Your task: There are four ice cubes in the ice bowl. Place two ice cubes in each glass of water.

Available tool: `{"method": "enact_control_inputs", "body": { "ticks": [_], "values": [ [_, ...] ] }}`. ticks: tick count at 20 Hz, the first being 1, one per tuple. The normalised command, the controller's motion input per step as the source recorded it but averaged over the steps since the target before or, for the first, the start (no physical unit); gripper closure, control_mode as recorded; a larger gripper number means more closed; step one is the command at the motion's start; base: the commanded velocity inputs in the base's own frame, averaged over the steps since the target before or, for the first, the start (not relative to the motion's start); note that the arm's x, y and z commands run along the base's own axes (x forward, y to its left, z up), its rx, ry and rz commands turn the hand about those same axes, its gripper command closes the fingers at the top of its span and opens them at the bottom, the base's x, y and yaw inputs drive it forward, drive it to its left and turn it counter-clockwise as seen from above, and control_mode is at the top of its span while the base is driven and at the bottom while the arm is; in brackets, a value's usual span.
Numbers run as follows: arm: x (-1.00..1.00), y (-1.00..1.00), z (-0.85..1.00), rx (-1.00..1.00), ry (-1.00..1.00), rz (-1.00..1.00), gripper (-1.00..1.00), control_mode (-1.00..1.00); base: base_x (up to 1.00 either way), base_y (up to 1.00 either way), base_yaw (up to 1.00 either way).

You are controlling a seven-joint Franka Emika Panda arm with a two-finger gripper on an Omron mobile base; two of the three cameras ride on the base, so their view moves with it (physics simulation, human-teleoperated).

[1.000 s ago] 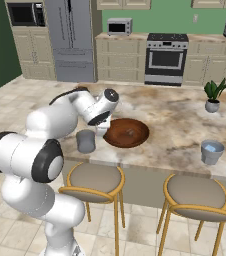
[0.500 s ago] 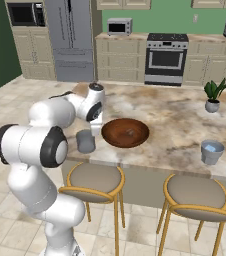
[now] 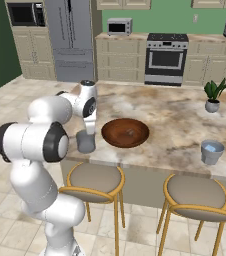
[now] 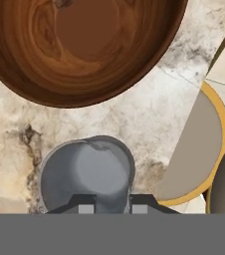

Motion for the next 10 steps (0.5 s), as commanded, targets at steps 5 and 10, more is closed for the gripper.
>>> {"method": "enact_control_inputs", "body": {
  "ticks": [5,10],
  "values": [
    [0.07,0.12,-0.40,-0.09,0.11,0.00,1.00,-1.00,0.00,0.00,0.00],
    [0.38,0.30,-0.20,-0.03,0.09,0.00,1.00,-1.00,0.00,0.00,0.00]
  ]
}}
